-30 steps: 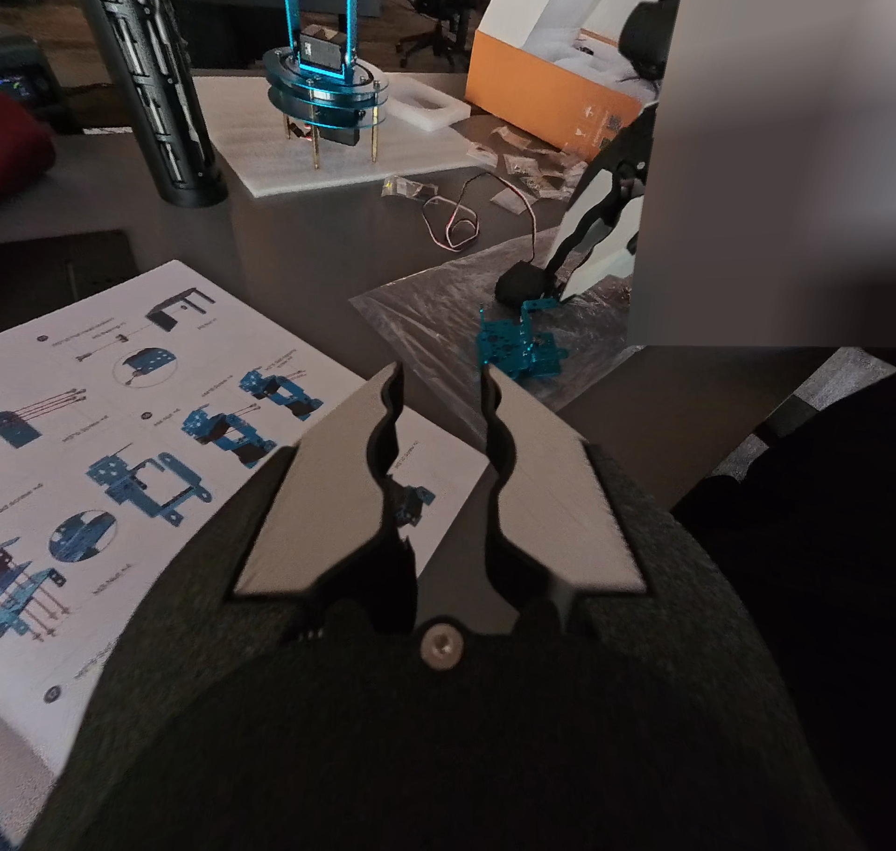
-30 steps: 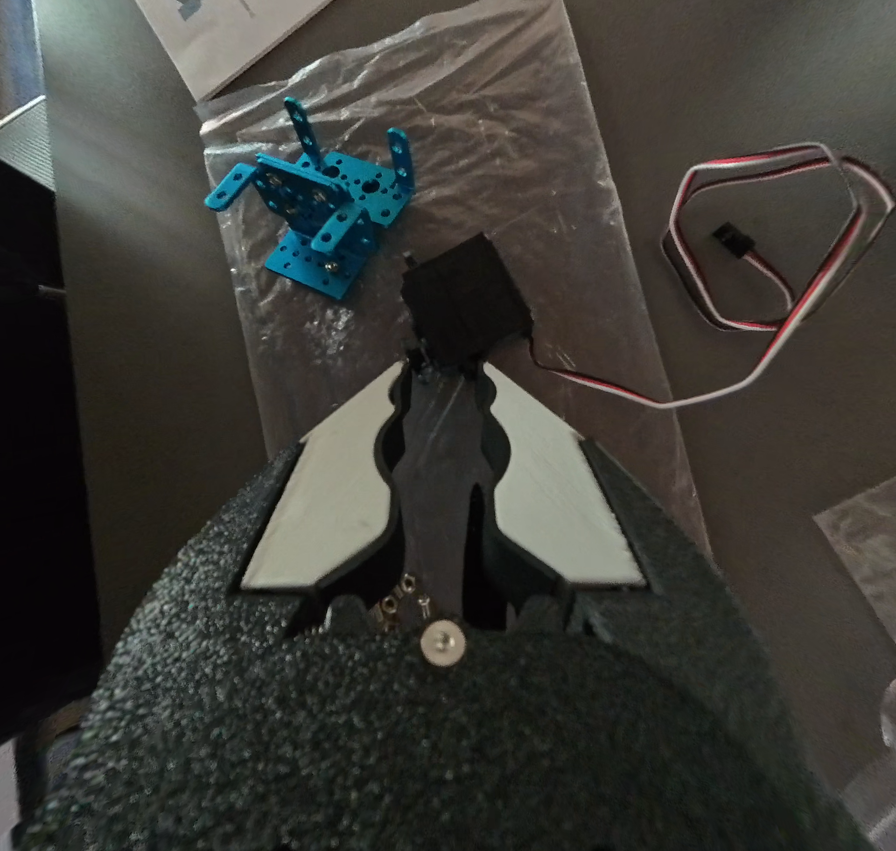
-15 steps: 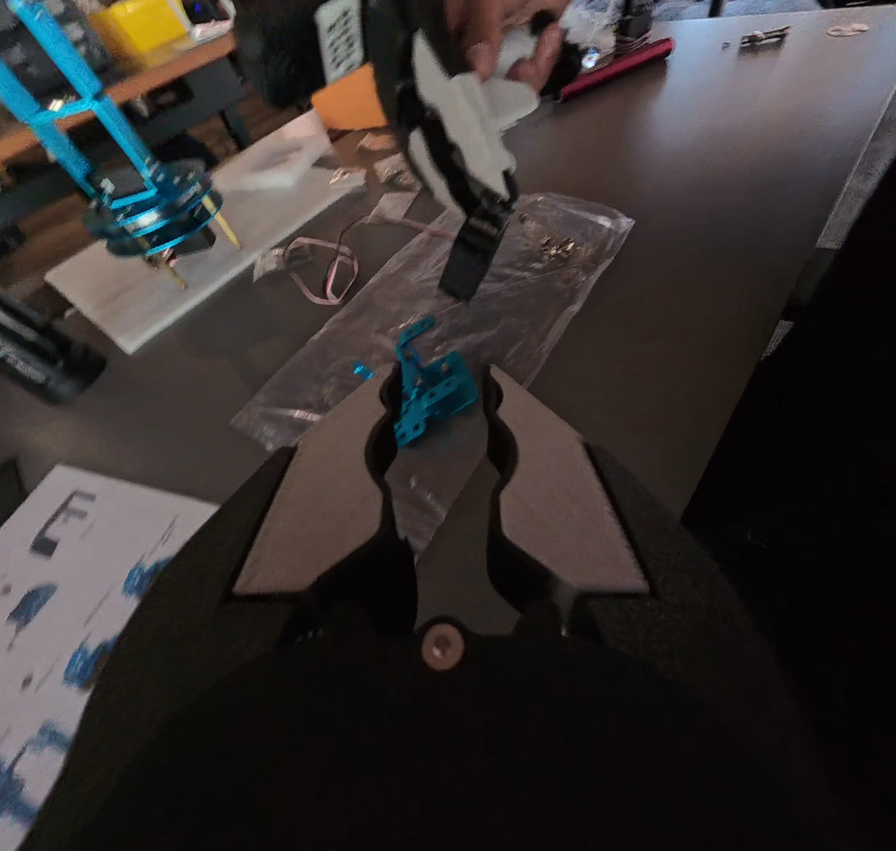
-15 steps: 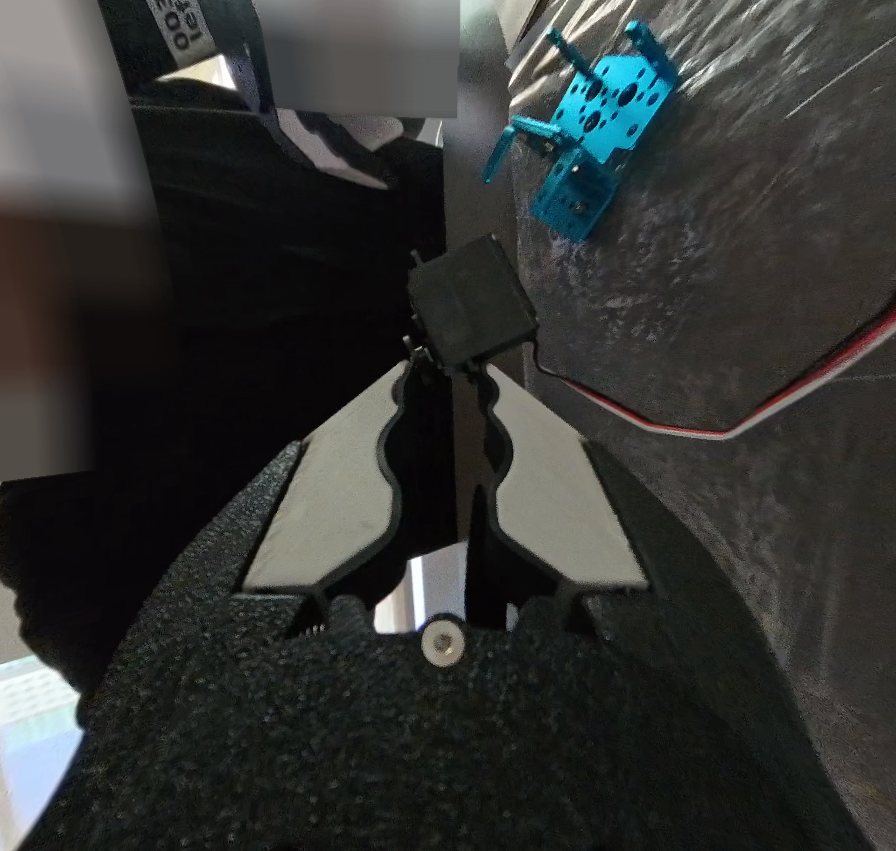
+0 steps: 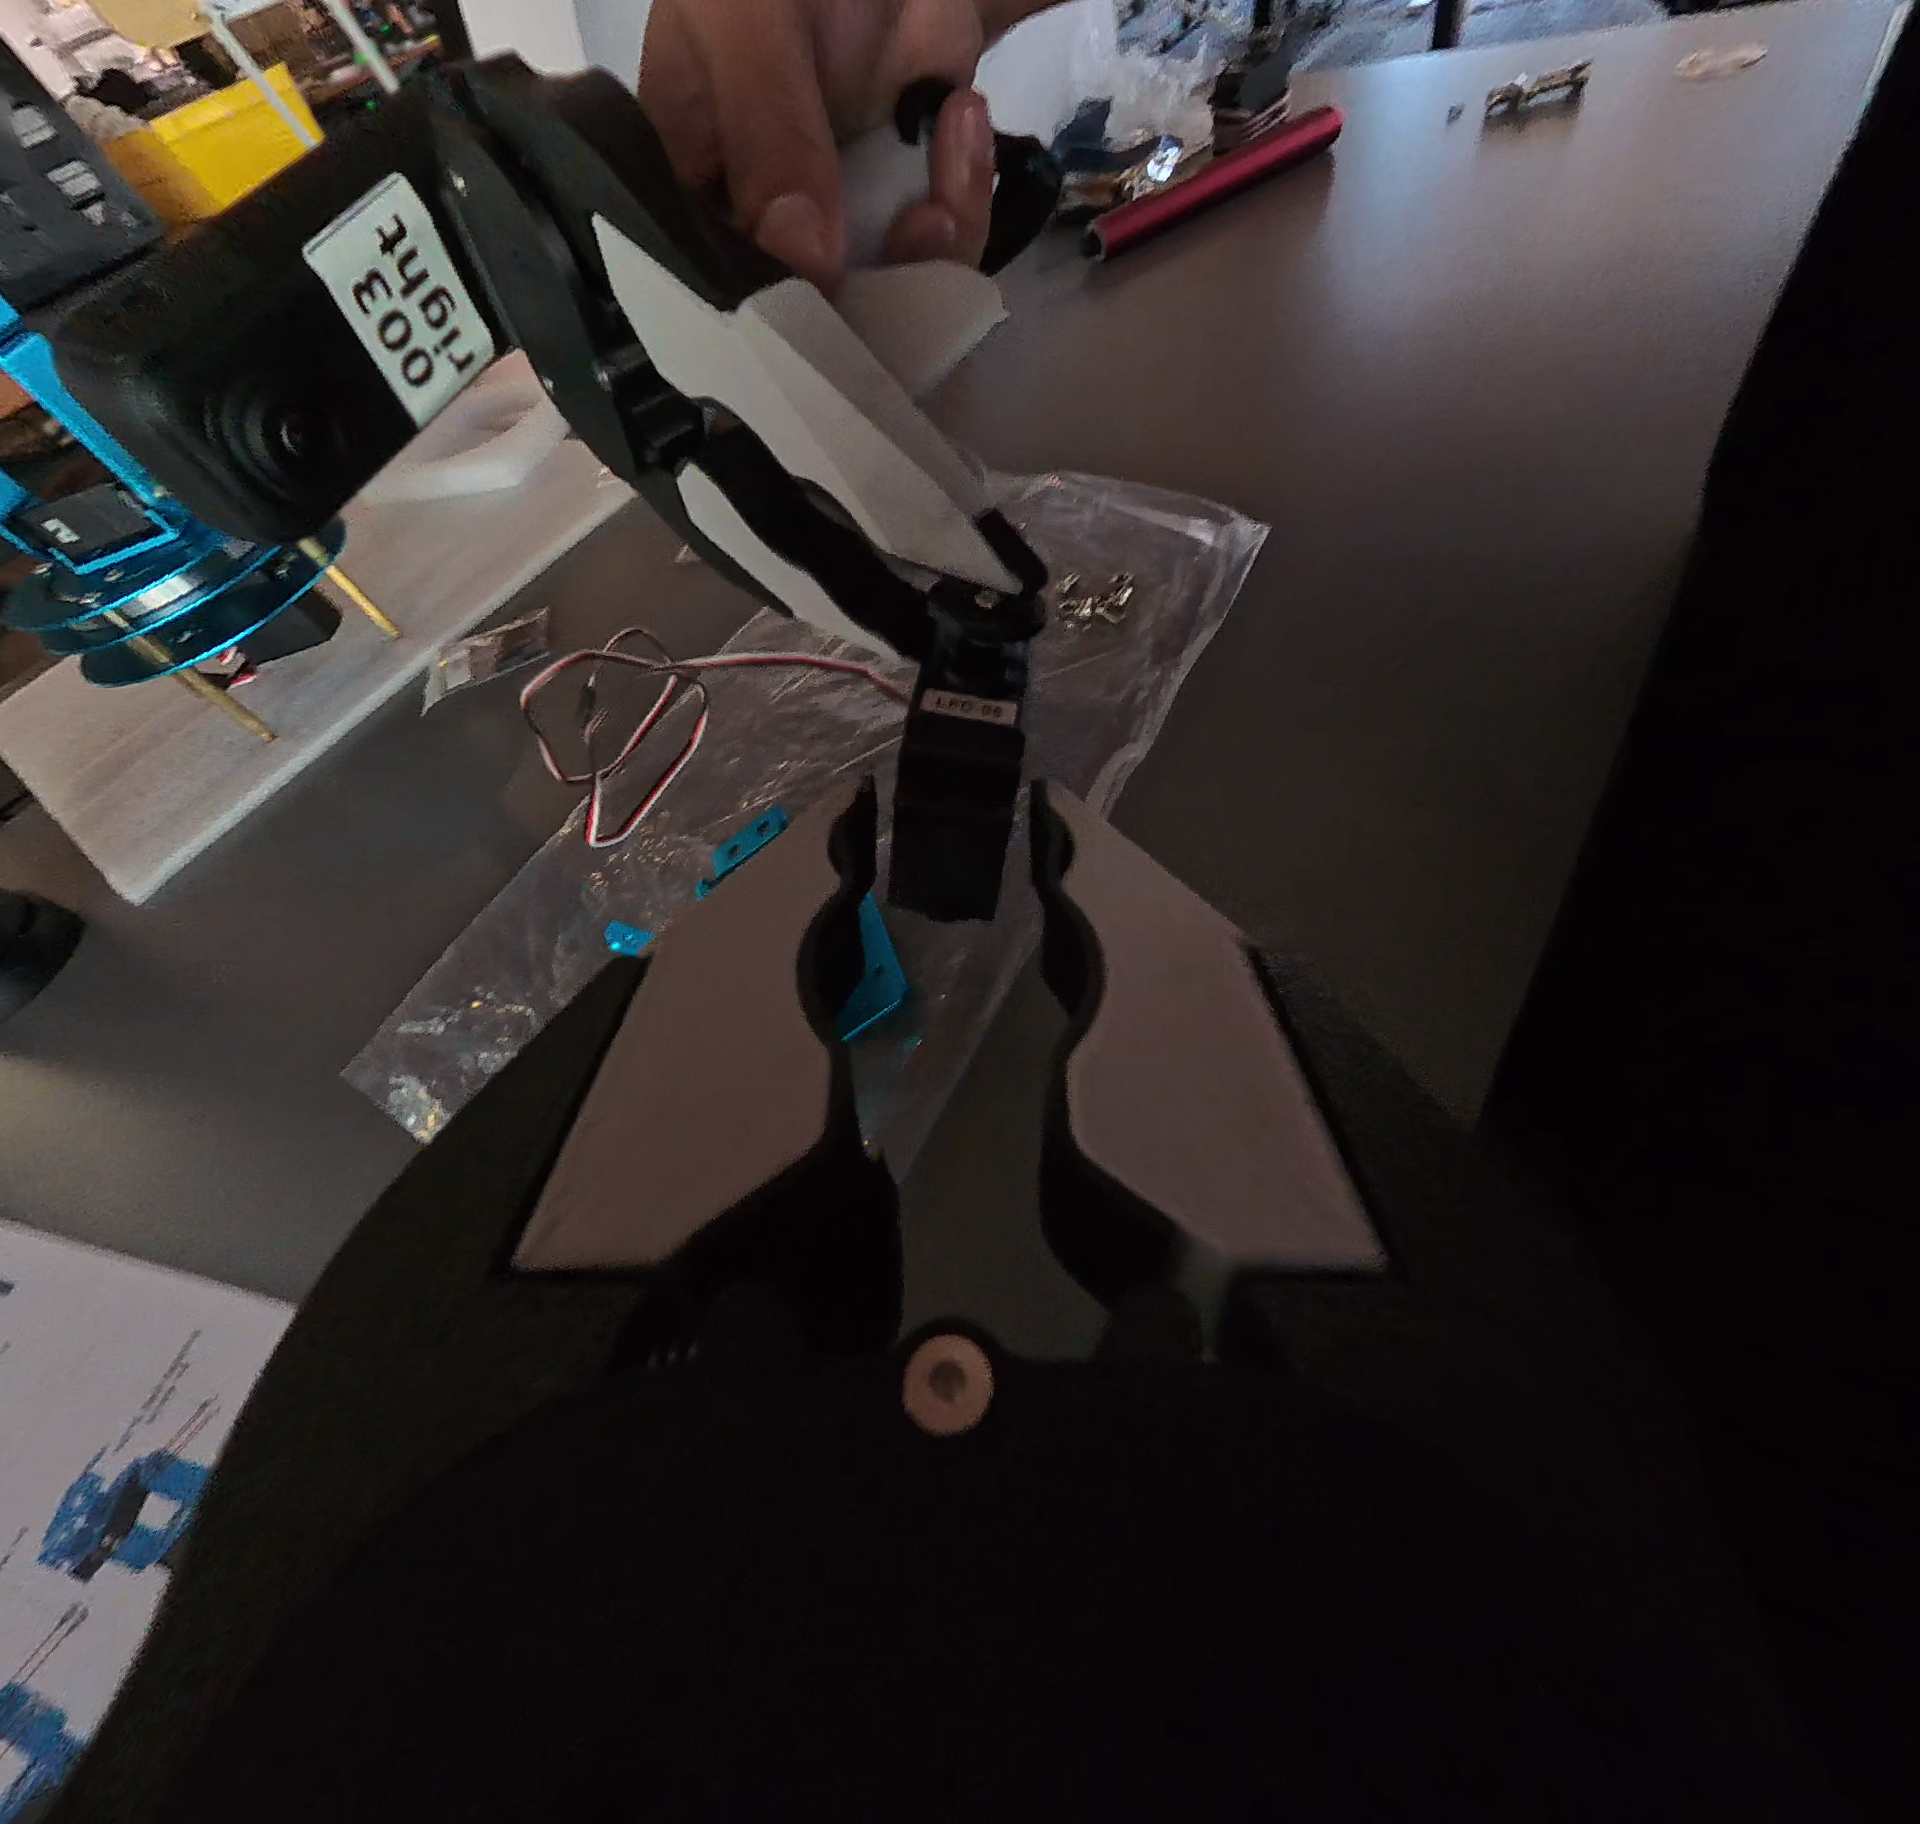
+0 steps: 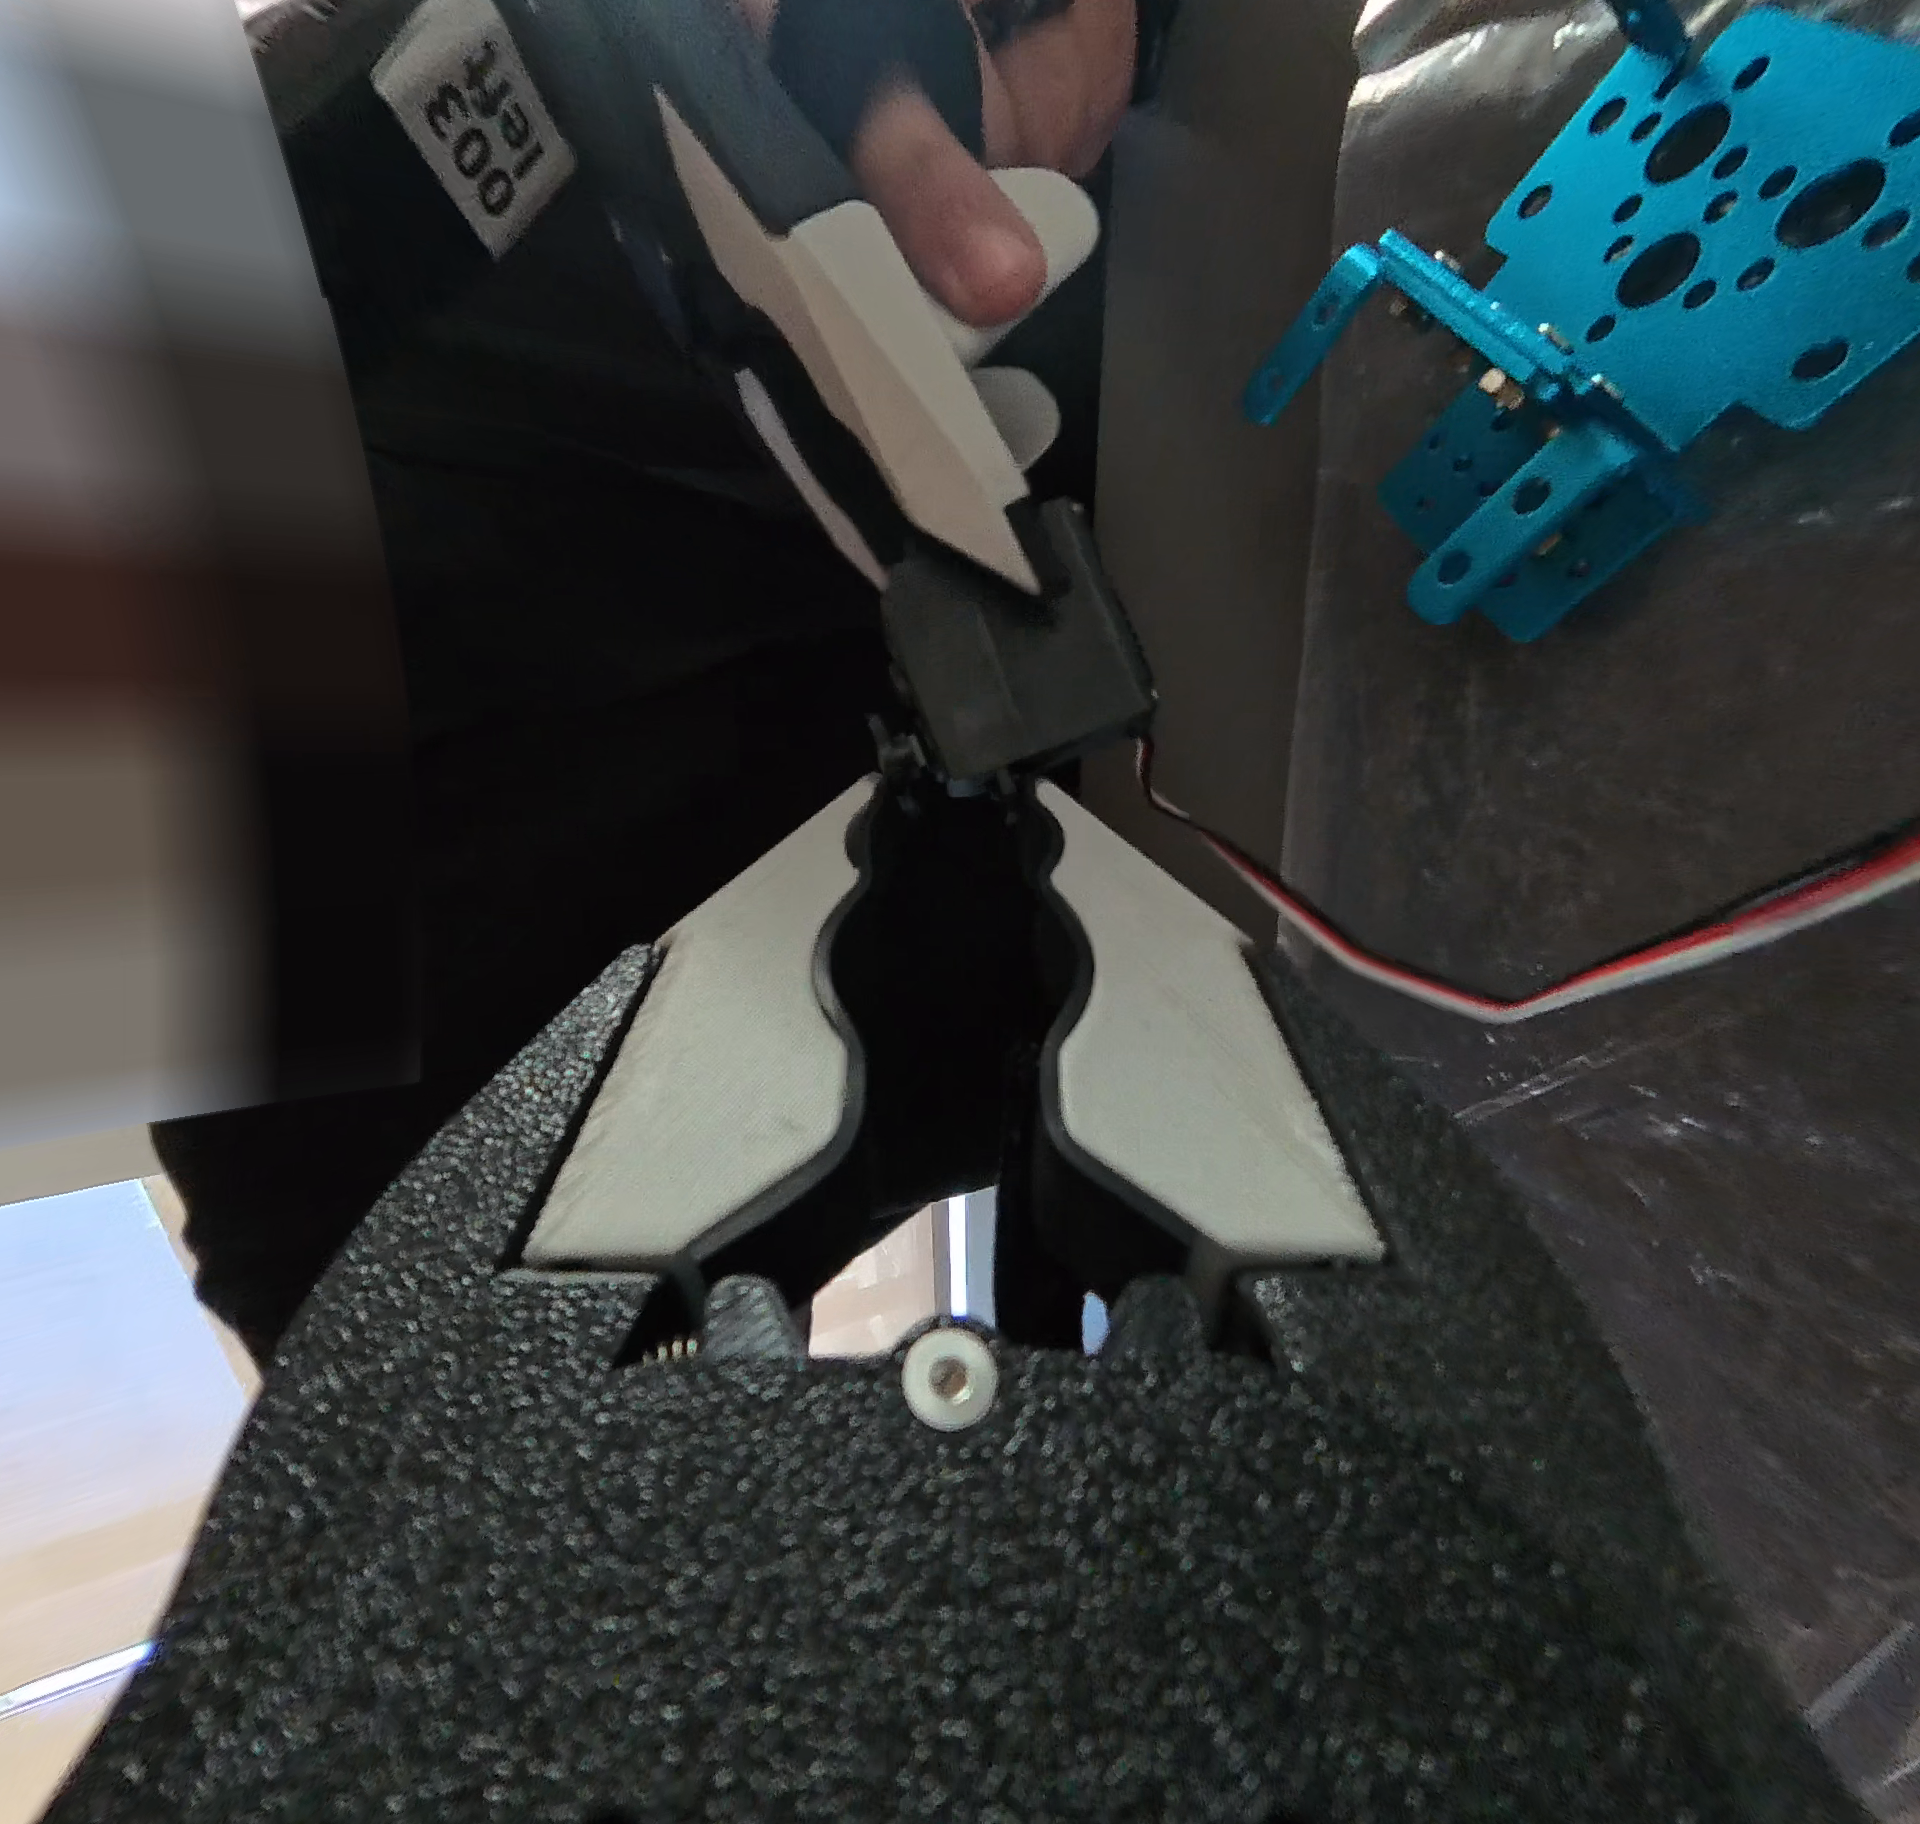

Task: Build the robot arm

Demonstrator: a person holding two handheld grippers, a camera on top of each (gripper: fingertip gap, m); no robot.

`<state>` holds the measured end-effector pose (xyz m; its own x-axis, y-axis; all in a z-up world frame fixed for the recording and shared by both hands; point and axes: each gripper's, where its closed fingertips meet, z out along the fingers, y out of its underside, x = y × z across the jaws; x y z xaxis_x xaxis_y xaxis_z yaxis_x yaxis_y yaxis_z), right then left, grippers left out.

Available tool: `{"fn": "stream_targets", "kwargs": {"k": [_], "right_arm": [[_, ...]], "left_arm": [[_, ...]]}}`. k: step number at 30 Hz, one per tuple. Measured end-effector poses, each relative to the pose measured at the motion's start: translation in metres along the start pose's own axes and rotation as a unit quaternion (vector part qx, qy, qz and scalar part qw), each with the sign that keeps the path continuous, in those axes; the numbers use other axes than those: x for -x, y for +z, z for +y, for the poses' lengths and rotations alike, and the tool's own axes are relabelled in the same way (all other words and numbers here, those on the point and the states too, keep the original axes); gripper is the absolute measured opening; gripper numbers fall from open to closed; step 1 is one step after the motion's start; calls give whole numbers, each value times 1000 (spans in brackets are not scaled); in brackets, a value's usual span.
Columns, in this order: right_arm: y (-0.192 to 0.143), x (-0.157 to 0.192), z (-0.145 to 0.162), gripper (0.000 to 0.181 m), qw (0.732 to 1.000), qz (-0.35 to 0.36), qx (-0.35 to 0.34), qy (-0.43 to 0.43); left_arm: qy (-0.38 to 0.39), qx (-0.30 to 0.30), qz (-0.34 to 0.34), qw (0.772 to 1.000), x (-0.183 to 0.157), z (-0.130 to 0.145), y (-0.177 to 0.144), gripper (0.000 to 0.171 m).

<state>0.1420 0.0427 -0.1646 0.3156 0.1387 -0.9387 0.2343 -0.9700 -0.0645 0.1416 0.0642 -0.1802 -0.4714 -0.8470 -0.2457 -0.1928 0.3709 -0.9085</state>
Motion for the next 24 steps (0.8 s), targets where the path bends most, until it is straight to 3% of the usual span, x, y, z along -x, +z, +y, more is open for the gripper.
{"fn": "stream_targets", "kwargs": {"k": [9, 12, 15, 22, 24], "right_arm": [[-13, 5, -17, 26, 996, 29, -54, -64], [-21, -1, -25, 34, 984, 97, -84, -123], [-31, -6, -35, 35, 950, 178, -123, -224], [-50, 6, -51, 42, 861, 271, -208, -376], [-51, 4, -51, 59, 842, 286, -205, -409]], "left_arm": [[-9, -21, -49, 999, 19, -1, -7, 20], [-42, -47, -64, 996, 27, -7, -15, 20], [-84, -71, -63, 992, 33, -12, -20, 19], [-128, -87, -50, 987, 37, -17, -19, 20], [-131, -90, -43, 986, 36, -19, -20, 20]]}}
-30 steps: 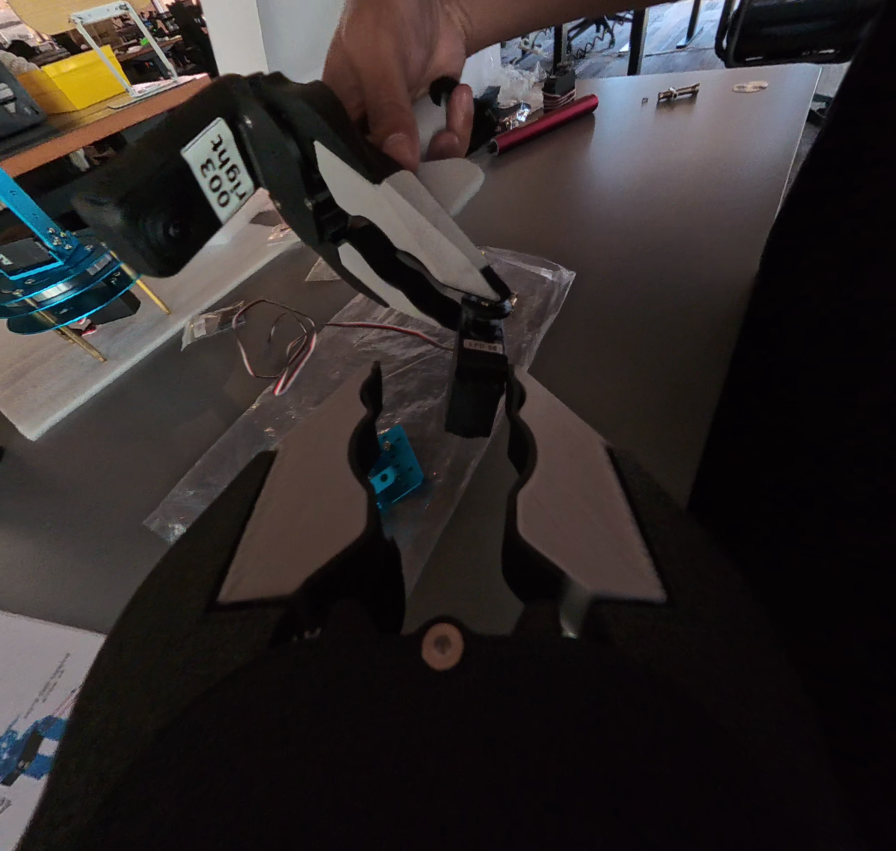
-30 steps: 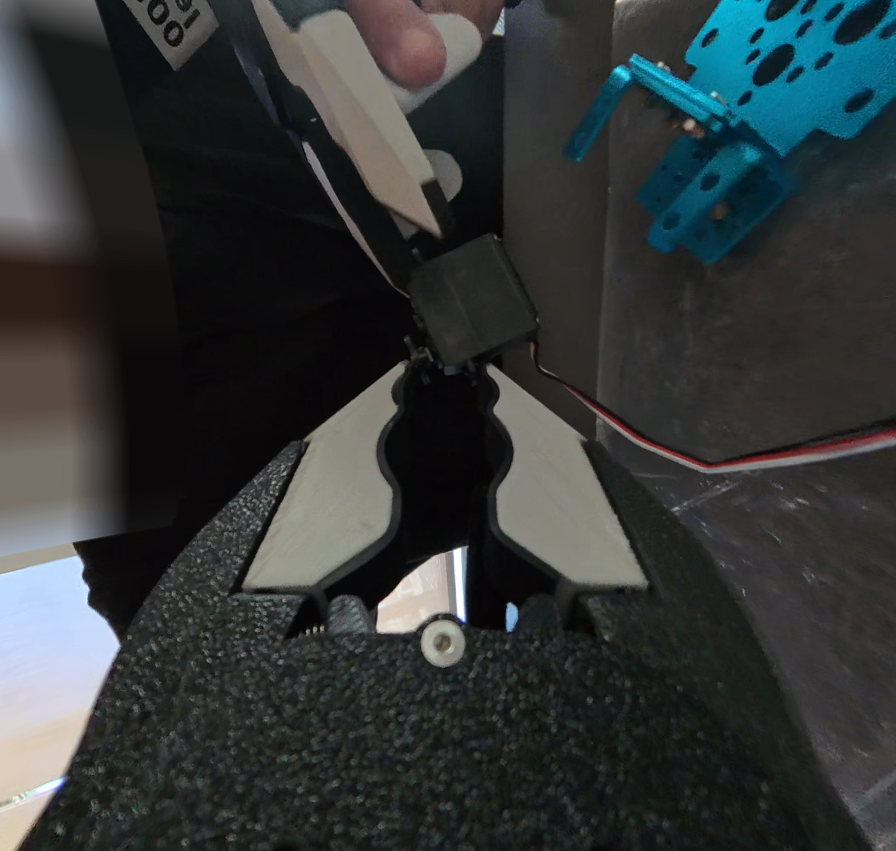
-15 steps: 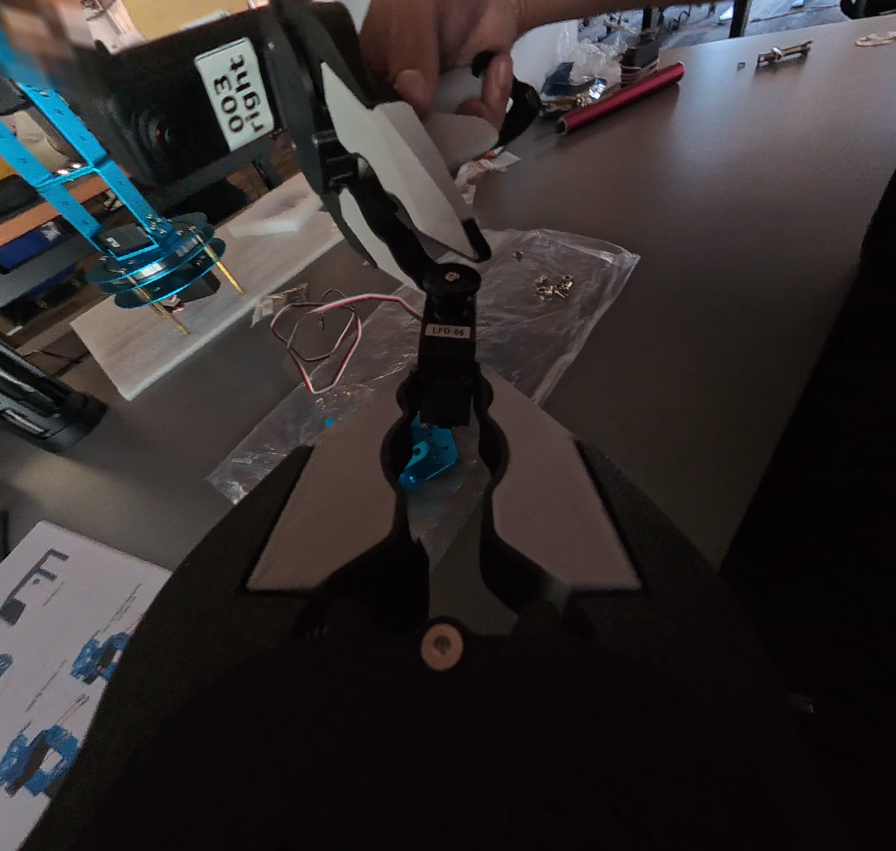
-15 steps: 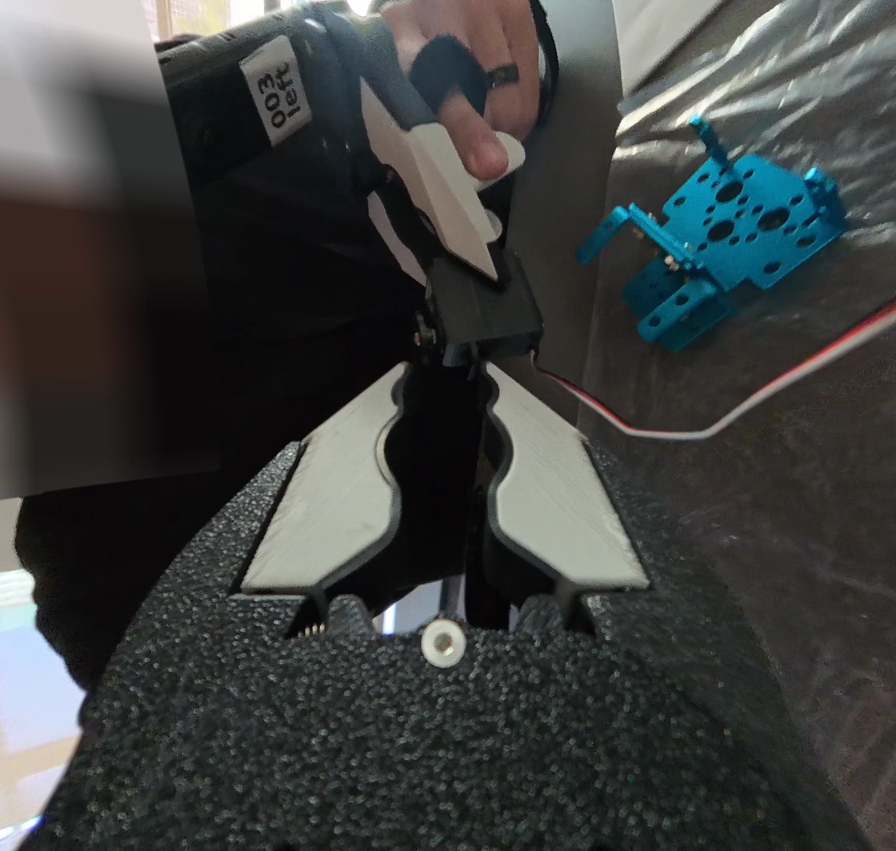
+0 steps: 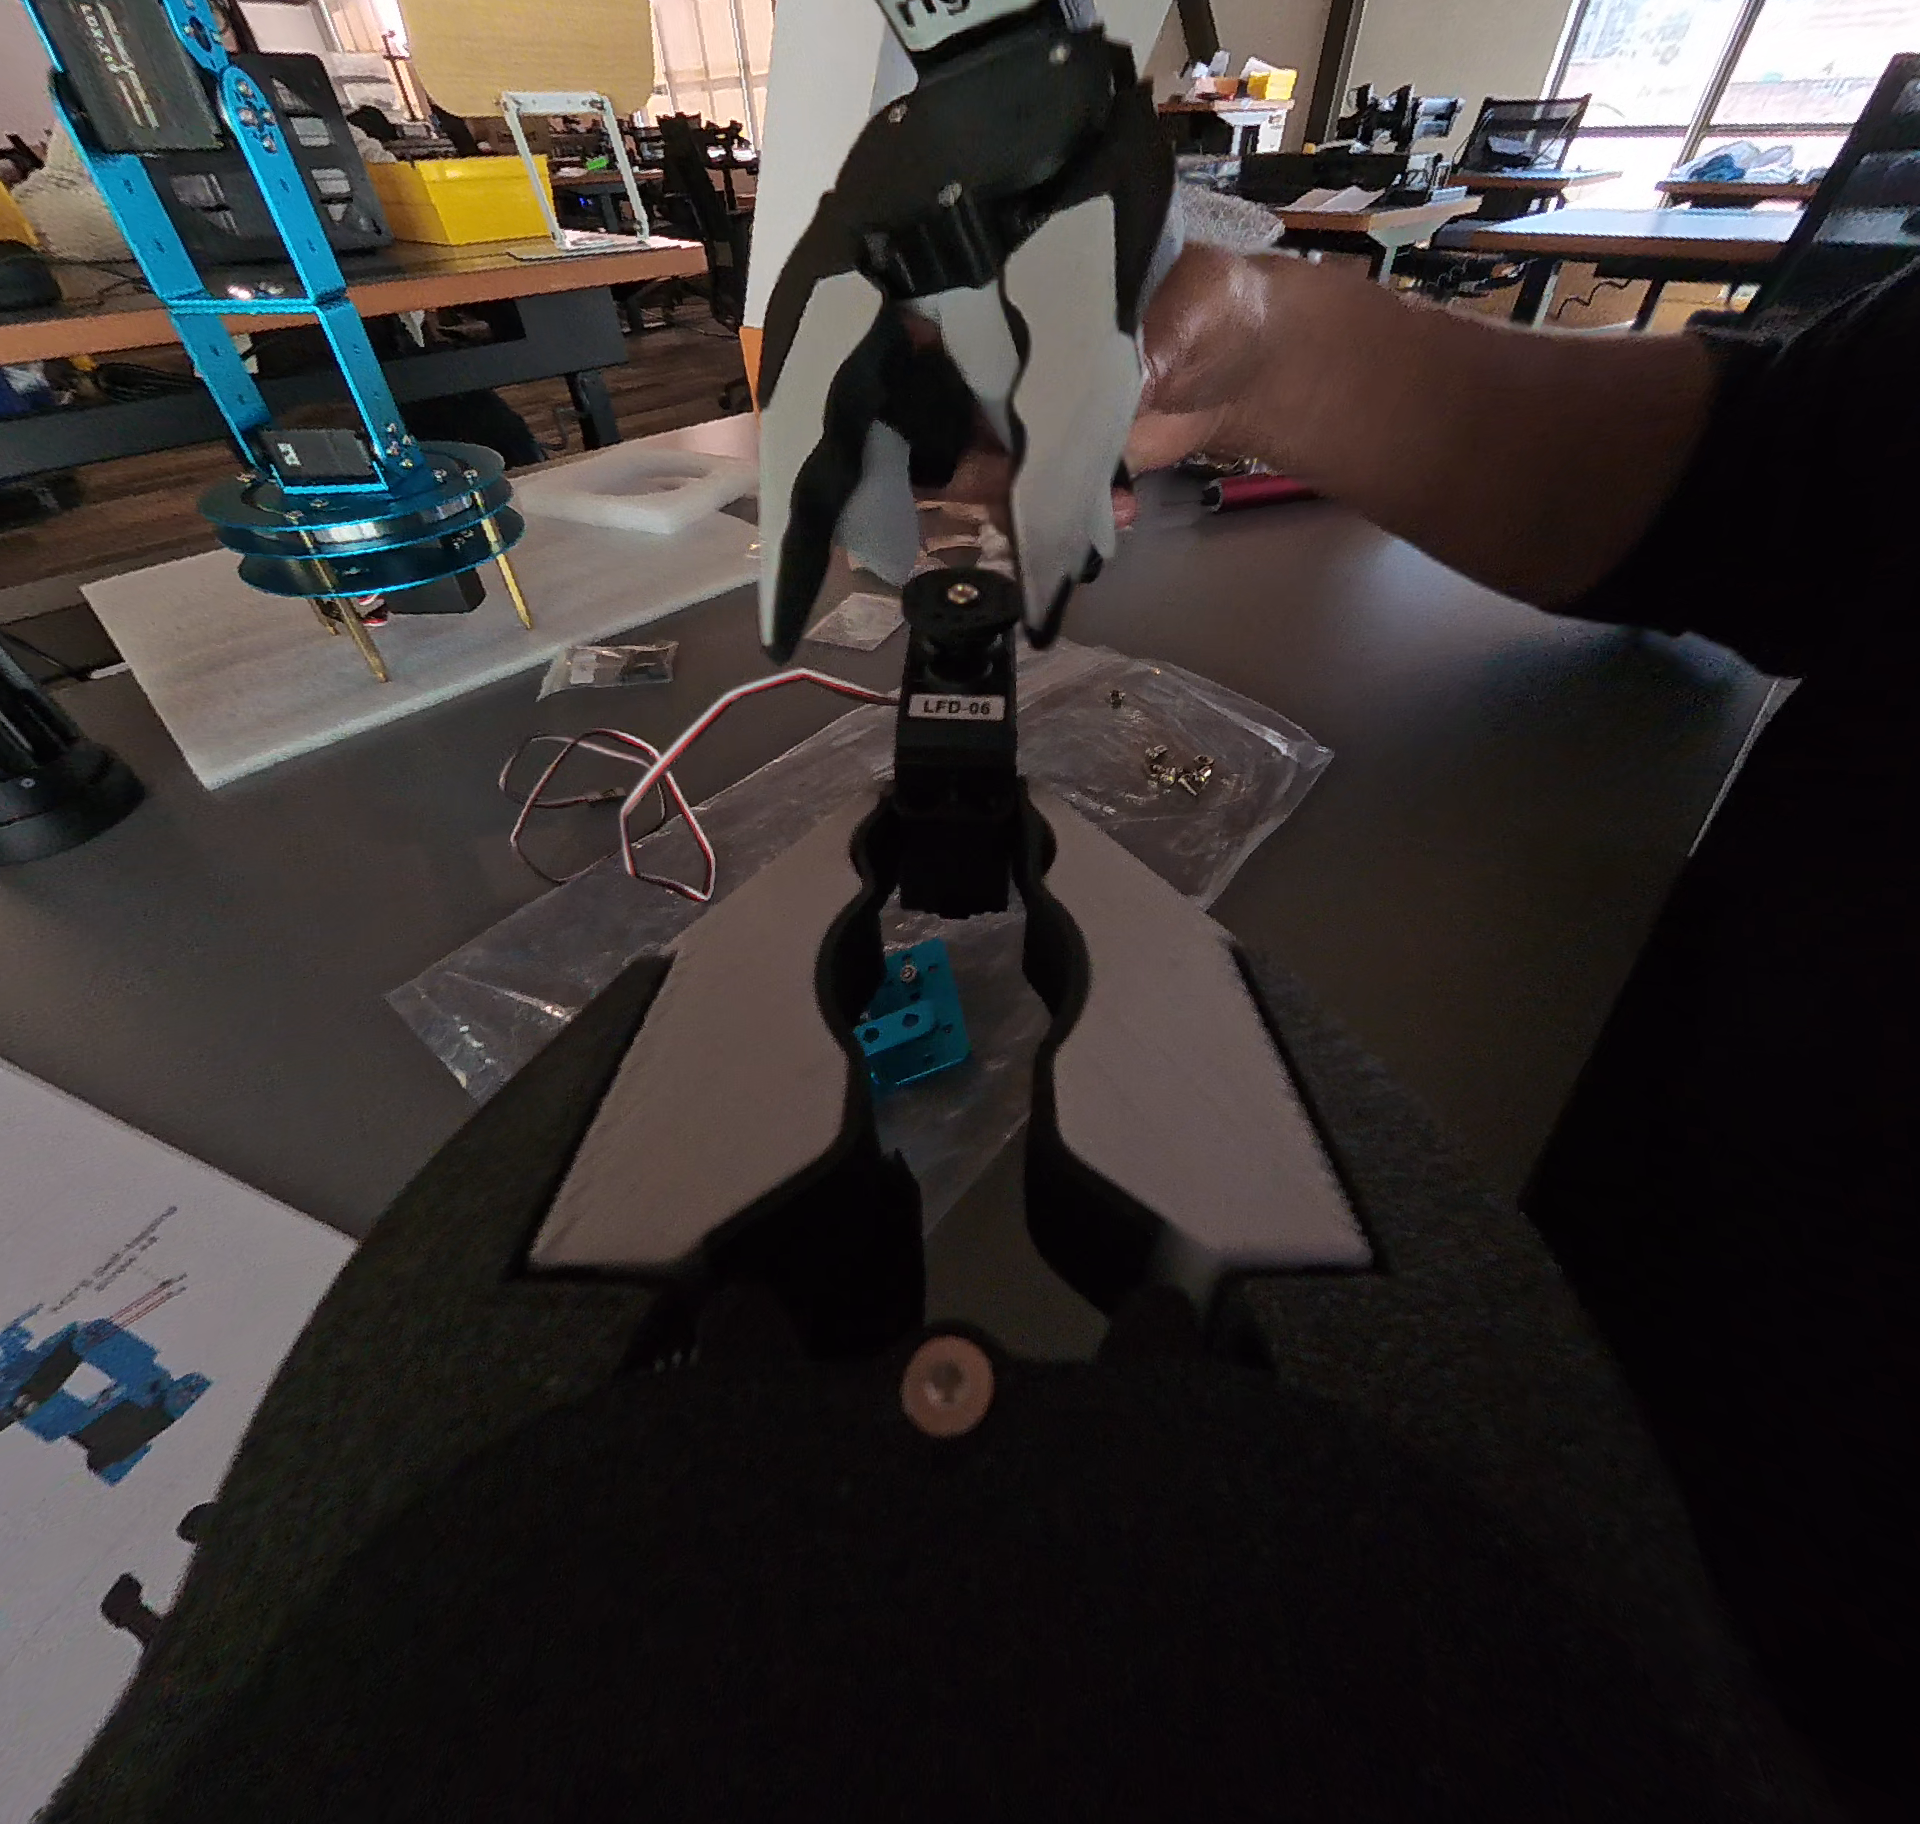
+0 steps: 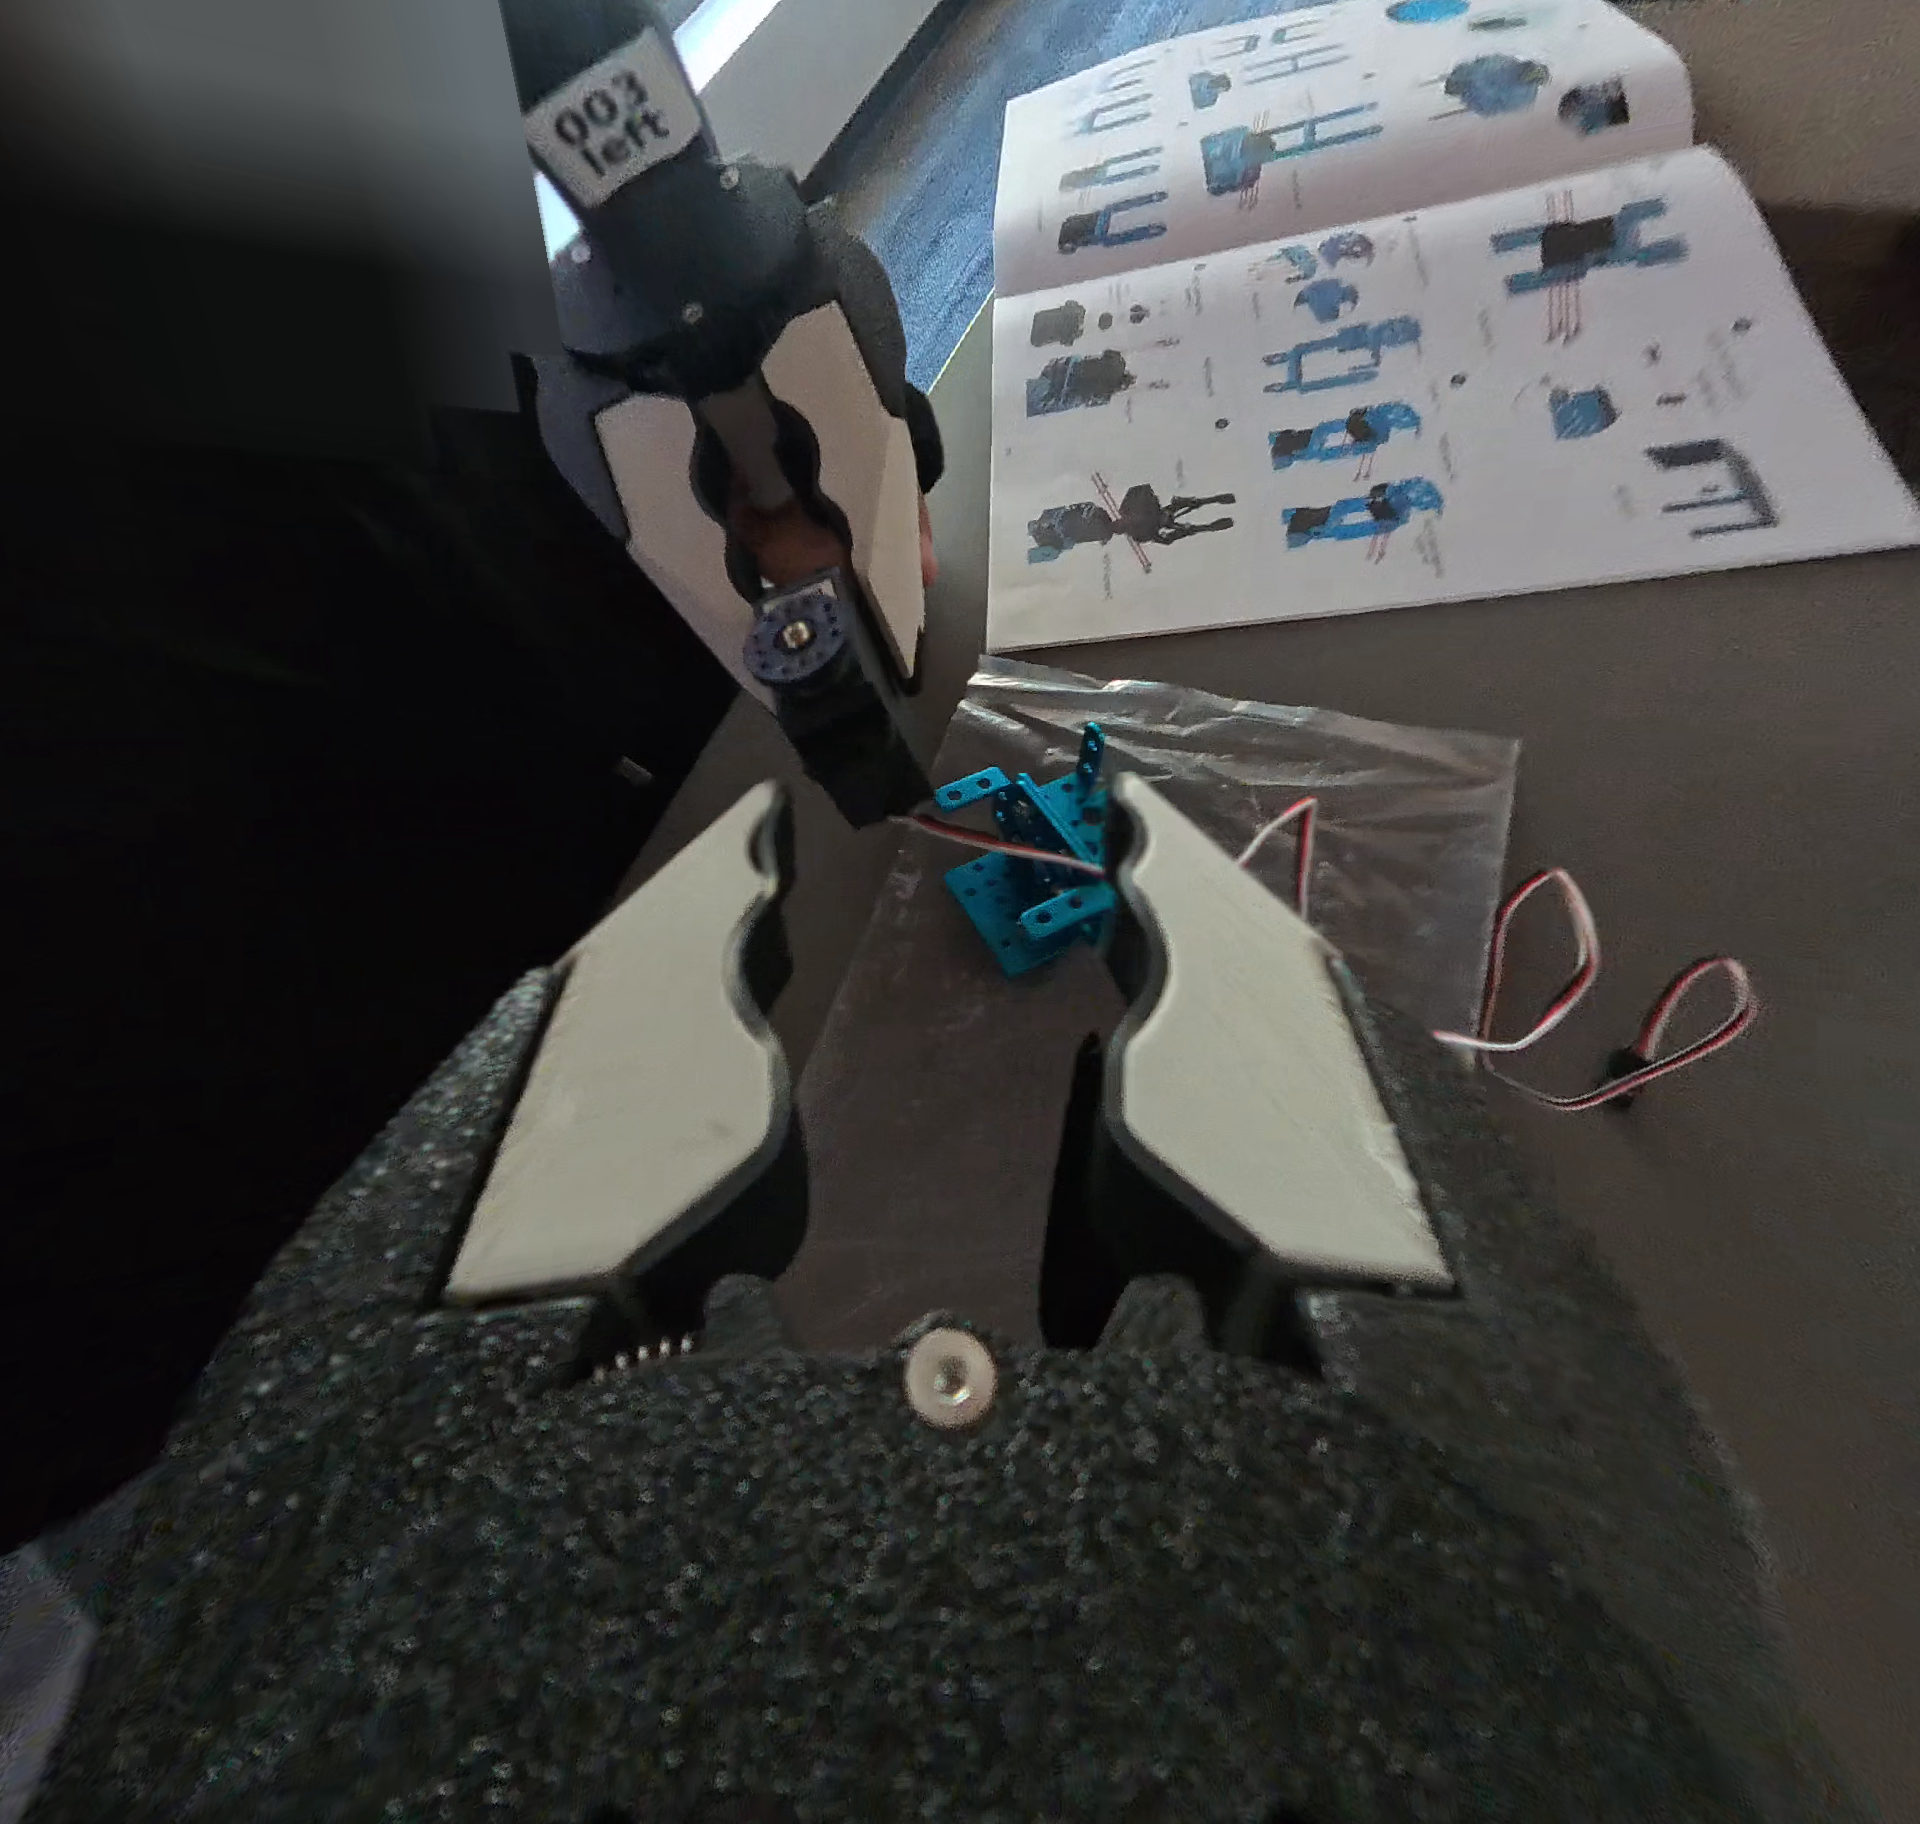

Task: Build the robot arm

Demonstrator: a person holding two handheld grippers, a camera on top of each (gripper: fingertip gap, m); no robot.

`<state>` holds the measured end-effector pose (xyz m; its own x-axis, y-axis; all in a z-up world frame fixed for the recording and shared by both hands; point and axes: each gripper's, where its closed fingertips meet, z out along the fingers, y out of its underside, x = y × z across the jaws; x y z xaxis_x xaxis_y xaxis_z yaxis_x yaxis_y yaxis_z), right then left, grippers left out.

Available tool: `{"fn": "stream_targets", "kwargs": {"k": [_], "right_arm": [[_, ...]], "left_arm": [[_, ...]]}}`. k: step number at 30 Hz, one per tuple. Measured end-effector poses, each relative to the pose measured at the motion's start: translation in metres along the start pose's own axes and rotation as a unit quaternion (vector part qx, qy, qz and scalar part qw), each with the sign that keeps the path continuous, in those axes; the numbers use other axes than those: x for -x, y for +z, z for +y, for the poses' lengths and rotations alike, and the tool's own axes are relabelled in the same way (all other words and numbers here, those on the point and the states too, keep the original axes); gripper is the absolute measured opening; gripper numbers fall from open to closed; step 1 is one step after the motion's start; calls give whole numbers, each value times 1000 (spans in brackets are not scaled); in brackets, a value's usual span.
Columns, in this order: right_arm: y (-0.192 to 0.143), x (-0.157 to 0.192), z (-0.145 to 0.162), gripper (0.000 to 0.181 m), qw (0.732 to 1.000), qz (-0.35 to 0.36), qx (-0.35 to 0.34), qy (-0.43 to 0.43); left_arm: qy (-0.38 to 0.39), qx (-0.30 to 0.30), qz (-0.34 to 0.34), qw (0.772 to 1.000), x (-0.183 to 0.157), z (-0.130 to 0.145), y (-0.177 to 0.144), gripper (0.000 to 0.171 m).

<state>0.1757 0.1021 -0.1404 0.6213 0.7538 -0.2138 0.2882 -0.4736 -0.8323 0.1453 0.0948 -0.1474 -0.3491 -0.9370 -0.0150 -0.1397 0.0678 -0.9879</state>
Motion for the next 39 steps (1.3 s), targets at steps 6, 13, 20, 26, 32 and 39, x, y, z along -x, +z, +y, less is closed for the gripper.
{"fn": "stream_targets", "kwargs": {"k": [6, 13, 20, 26, 32, 39], "right_arm": [[12, 4, 11, 79, 997, -26, 12, -67], [43, -29, 18, 31, 975, 97, 45, -196], [-12, -82, 4, 0, 950, 251, 34, -182], [-70, -115, 1, 0, 858, 422, 116, -270], [-101, -145, 47, 0, 796, 490, 211, -285], [-82, -153, 123, 24, 886, 369, 253, -121]], "left_arm": [[-28, -12, 15, 999, 0, -7, -4, 20], [-79, -48, 46, 995, -6, -26, -7, 20], [-64, -36, -37, 997, 20, -23, -16, 20], [-51, -6, -111, 993, 40, -14, -10, 20], [-62, 16, -121, 991, 45, -6, -4, 20], [-78, 71, -115, 988, 39, 16, 9, 20]]}}
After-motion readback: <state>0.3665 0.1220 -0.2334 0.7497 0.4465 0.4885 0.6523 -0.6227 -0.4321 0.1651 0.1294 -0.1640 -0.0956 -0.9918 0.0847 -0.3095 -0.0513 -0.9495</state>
